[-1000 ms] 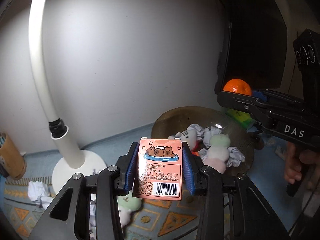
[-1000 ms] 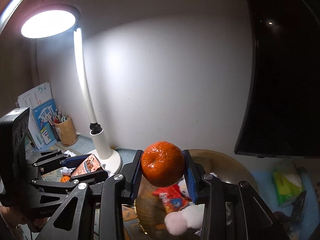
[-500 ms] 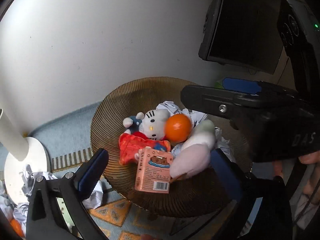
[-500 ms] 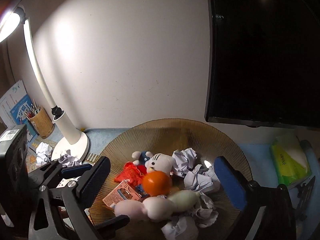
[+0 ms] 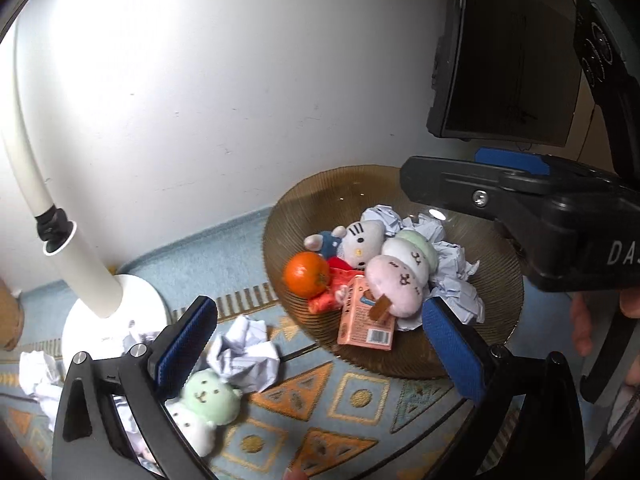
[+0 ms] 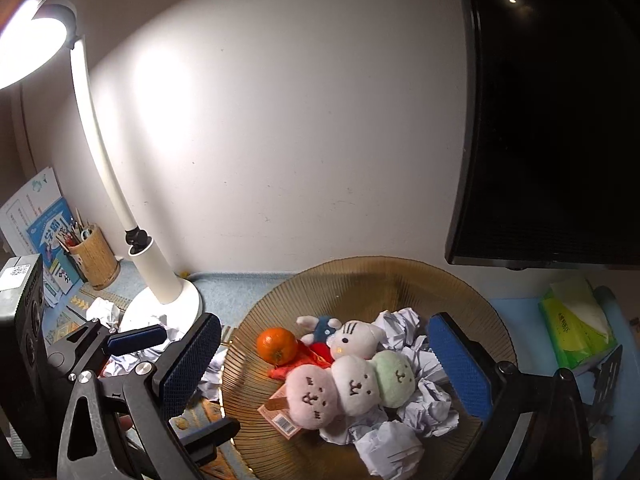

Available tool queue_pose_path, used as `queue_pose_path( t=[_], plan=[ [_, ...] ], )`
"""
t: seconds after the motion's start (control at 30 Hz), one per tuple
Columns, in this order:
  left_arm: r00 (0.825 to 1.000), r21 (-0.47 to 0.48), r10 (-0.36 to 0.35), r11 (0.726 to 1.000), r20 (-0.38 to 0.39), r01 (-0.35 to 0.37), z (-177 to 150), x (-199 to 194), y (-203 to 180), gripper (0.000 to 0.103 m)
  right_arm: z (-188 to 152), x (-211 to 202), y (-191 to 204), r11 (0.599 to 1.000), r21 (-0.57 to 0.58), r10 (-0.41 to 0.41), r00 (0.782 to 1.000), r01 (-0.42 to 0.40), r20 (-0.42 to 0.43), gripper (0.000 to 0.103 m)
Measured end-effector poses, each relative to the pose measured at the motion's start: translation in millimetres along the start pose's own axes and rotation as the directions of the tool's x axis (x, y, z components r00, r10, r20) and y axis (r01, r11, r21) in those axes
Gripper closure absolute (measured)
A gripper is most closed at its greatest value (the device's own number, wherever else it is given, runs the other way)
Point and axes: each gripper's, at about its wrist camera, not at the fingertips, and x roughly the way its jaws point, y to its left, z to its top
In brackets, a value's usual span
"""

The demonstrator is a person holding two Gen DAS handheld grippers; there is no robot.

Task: Organize objects
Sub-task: 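Move both tools back over the pile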

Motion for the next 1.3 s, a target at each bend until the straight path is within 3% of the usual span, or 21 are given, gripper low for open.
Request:
queue_pose_path(
  t=[0.2, 0.37, 0.53, 0.7, 0.87, 0.93, 1.07, 1.17, 1.3],
  plan=[
    [0.995, -0.068, 0.096, 0.993, 0.001, -0.095, -15, -50, 78, 0.001, 0, -13, 51, 0.998, -0.019, 0.059, 0.998, -0.058, 0.014, 0.0],
    [0.977, -0.118, 0.211, 0.97, -0.037, -0.214, -38, -66, 156, 0.0, -20, -11, 104, 0.988, -0.026, 0.15, 0.989, -0.15, -0.013, 0.0],
    [0.958, -0.27, 0.264, 0.919, -0.114, -0.286, -70, -51, 239, 0.0, -60, 4, 162, 0.973, -0.063, 0.215, 0.973, -0.221, -0.084, 0.0],
    [0.962, -0.45, 0.219, 0.851, -0.165, -0.271, -101, -18, 295, 0.0, -116, 29, 209, 0.968, -0.146, 0.178, 0.968, -0.205, -0.178, 0.0],
    [0.961, -0.517, 0.201, 0.811, -0.191, -0.273, -123, 12, 319, 0.0, -165, 72, 228, 0.978, -0.097, 0.149, 0.941, -0.186, -0.304, 0.0],
    [0.971, -0.567, 0.154, 0.79, -0.183, -0.232, -132, 21, 330, 0.0, -164, 75, 233, 0.982, -0.098, 0.126, 0.949, -0.161, -0.289, 0.0],
    [0.976, -0.561, 0.179, 0.798, -0.126, -0.219, -135, 22, 332, 0.0, -162, 81, 230, 0.967, 0.078, 0.254, 0.935, -0.242, -0.249, 0.0],
    [0.973, -0.542, 0.216, 0.809, -0.082, -0.225, -141, 22, 324, 0.0, -162, 83, 236, 0.977, 0.047, 0.213, 0.941, -0.208, -0.263, 0.0],
    [0.974, -0.547, 0.211, 0.808, -0.077, -0.218, -144, 22, 323, 0.0, -162, 79, 229, 0.968, 0.091, 0.249, 0.938, -0.233, -0.242, 0.001]
  ],
)
